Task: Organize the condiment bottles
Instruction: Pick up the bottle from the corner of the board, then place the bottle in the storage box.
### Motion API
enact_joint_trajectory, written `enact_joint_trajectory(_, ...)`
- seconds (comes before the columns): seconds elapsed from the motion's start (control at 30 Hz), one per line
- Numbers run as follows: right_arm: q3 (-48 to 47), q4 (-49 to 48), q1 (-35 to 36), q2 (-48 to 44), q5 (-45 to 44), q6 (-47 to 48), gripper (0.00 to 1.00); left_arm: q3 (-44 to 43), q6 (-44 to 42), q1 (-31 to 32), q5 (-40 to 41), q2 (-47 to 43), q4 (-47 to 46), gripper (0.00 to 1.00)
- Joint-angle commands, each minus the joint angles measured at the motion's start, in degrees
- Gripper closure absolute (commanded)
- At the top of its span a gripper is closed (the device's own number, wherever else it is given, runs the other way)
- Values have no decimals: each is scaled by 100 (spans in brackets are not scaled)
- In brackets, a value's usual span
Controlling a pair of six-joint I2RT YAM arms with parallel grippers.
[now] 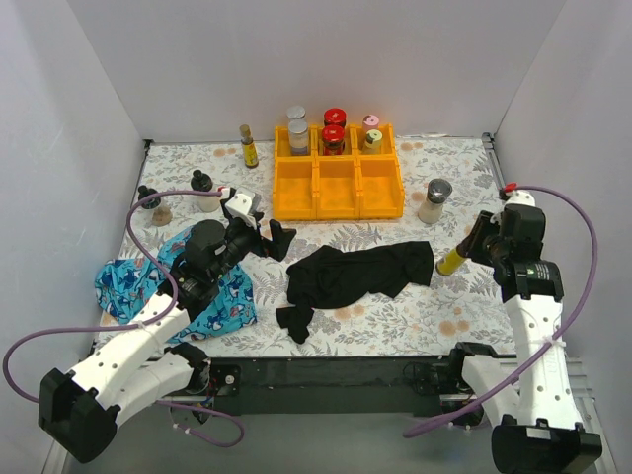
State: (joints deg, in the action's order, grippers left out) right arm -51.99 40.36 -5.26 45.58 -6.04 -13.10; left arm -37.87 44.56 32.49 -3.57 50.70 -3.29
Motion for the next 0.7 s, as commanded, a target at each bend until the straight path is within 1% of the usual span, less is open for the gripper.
enact_joint_trajectory(0.0,-654,-327,516,160,1200,177,99,16,-61,29,59,-130,-111,2)
enact_joint_trajectory(0.1,-848,-528,1087,363,1587,-51,99,-1,-87,29,67,-104,-102,2)
enact_joint_trajectory(0.17,-927,-704,1499,460,1641,-157,99,-1,-87,29,94,-121,-93,2)
enact_joint_trajectory(0.27,-1120,-1170,1921,723,1651,-228,99,7,-87,29,120,-156,-93,2)
enact_joint_trajectory(0.37,-1498,-1653,2081,1171,1422,-18,99,-1,-87,29,181,-157,-93,2)
enact_joint_trajectory(0.43,-1813,-2065,2099,1549,1352,140,99,7,-96,29,217,-157,-93,2)
enact_joint_trajectory(0.53,-2244,-2426,2099,2094,1238,325,99,7,-105,29,234,-183,-84,2)
enact_joint_trajectory(0.57,-2298,-2758,2090,2217,1194,430,99,7,-105,29,234,-200,-93,2)
enact_joint_trajectory(0.67,-2499,-3260,2099,2709,974,641,99,7,-105,29,243,-245,-93,2)
